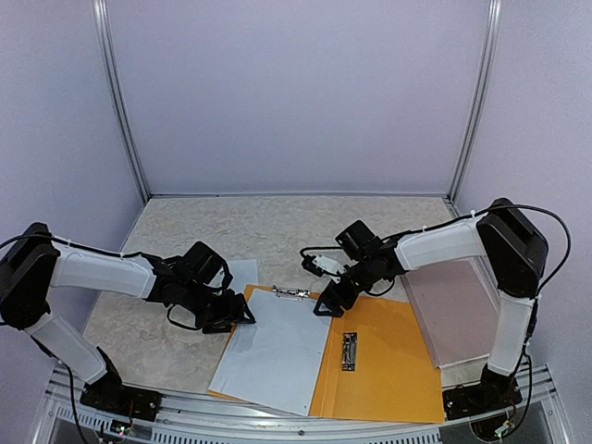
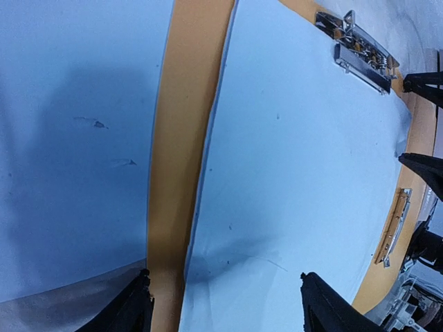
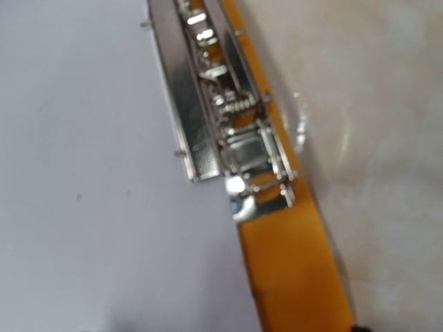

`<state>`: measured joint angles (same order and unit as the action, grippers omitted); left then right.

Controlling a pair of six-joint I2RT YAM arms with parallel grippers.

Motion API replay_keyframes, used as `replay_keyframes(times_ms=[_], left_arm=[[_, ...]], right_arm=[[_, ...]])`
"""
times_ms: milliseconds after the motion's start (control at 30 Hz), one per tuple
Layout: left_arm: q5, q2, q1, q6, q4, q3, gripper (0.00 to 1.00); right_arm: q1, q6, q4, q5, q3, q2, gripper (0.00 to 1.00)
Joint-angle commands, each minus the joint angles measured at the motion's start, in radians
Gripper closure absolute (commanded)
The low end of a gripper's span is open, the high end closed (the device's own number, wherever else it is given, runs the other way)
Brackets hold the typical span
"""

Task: Put the files into the folder
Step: Pick up the folder with files from the center of the board.

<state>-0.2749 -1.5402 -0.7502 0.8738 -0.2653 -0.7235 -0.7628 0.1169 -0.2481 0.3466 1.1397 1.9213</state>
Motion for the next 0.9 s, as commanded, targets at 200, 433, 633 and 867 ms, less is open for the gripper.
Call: replay_keyframes(times_ms=[200,433,633,867], left_arm=[[-0.082,0.048,-0.002,0.070,0.057,0.086,0.33],[-0.130,0.153,0.019,0.074,0.105,0.091,0.33],[-0.087,0.197,0.019,0.053,0.029,0.056,0.33],[0.062,0.225,-0.001,0.014,-0.135,0.018,0.18]], right_arm=[[-0.003,-0.035,-0.016,-0.033,-0.014,0.002,0.22],[-0.003,-0.068,-0.012,-0.054,0.004,-0.011,0.21],[0.010,-0.092,-0.069,-0.116,0.028,-0.053,0.18],[0.086,-0.141,-0.181,-0.184,-0.027,-0.117,0.14]])
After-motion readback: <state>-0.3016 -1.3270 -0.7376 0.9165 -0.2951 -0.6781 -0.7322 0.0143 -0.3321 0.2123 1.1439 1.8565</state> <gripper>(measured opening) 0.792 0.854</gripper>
